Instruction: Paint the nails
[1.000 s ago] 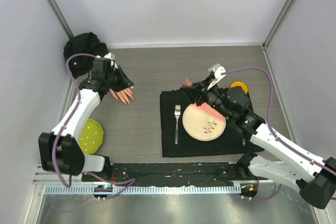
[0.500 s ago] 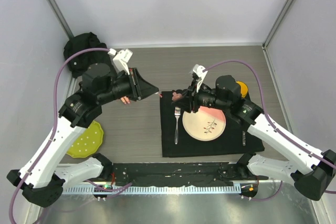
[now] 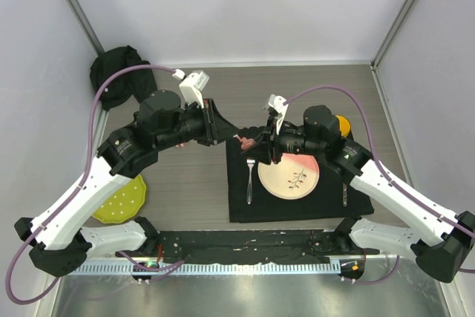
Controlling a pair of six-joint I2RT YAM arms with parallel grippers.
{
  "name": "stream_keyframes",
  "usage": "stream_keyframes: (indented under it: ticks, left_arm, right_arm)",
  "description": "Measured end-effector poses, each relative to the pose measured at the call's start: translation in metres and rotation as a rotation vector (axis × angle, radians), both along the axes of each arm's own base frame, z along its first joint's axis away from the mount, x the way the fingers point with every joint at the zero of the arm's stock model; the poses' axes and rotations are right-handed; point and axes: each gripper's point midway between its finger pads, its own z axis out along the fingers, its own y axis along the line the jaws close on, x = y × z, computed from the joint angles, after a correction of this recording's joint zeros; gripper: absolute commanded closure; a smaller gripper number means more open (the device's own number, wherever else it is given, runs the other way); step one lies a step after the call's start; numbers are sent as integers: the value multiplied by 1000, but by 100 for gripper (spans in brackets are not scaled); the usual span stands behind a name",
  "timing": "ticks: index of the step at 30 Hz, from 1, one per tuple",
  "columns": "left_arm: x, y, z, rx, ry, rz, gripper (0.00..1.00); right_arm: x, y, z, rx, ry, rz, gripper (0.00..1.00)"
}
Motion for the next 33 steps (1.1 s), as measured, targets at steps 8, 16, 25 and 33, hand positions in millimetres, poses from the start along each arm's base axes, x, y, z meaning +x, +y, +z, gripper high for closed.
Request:
stream_keyframes:
  ticks: [8, 16, 25, 33]
  left_arm:
    - [7, 8, 13, -3, -33, 54, 100]
    - [6, 7, 15, -8, -30, 52, 100]
    - [4, 6, 15, -14, -25, 42, 100]
    - [2, 4, 16, -18, -23, 30, 100]
  right_arm:
    - [-8, -2, 9, 22, -30, 24, 99]
    - [-16, 1, 14, 50, -48, 66, 99]
    - [-14, 2, 18, 65, -64, 67, 99]
    - [-13, 2, 17, 65, -63, 57, 99]
